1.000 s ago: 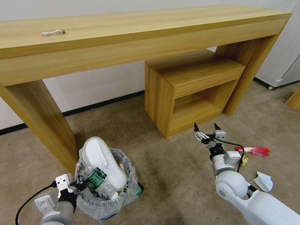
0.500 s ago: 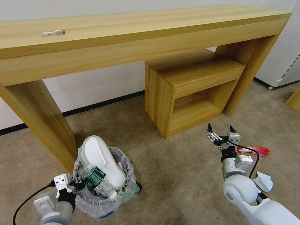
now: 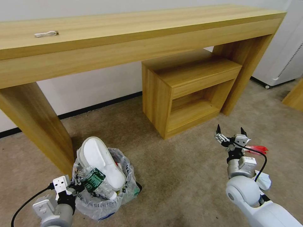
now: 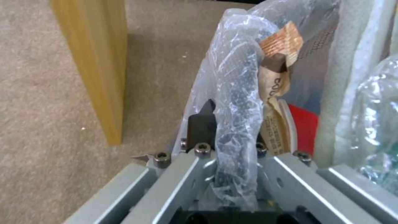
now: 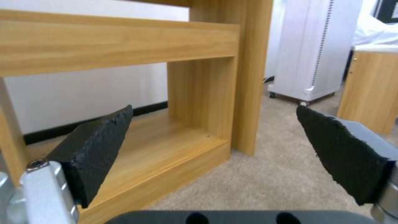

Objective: Pick up the trash bin and place the garbage on the floor into it.

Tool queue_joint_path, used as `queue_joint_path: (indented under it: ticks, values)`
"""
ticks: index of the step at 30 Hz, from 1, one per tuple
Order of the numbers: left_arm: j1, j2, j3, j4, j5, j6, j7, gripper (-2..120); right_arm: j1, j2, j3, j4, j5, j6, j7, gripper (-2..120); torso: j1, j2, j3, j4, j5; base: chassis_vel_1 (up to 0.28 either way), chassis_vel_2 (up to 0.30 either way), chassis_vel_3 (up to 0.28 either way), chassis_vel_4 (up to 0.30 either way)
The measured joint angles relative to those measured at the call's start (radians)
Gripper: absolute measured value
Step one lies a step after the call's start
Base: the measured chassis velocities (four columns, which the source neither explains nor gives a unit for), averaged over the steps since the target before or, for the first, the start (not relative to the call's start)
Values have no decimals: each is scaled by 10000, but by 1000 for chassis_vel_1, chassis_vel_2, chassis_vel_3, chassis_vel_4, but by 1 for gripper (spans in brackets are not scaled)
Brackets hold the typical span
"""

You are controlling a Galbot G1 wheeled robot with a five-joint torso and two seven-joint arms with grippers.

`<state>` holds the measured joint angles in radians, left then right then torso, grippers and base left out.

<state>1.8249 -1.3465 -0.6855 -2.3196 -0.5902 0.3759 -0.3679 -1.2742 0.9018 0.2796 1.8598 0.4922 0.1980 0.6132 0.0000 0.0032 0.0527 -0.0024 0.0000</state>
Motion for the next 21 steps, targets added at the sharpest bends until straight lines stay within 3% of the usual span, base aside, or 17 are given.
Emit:
queue_joint_path:
  ticks: [18,21]
  values:
    - [-9,-49,7,39,-22,-2,5,1,179,468,91,-778,-1582,1447,-600,99,0,0,-1,1,-1,-16,-20,-19,-16]
    - [14,-42,-10,40,-31,-2,6,1,203,480,214,-844,-1878,1617,-704,93,0,0,-1,1,0,0,0,0,0]
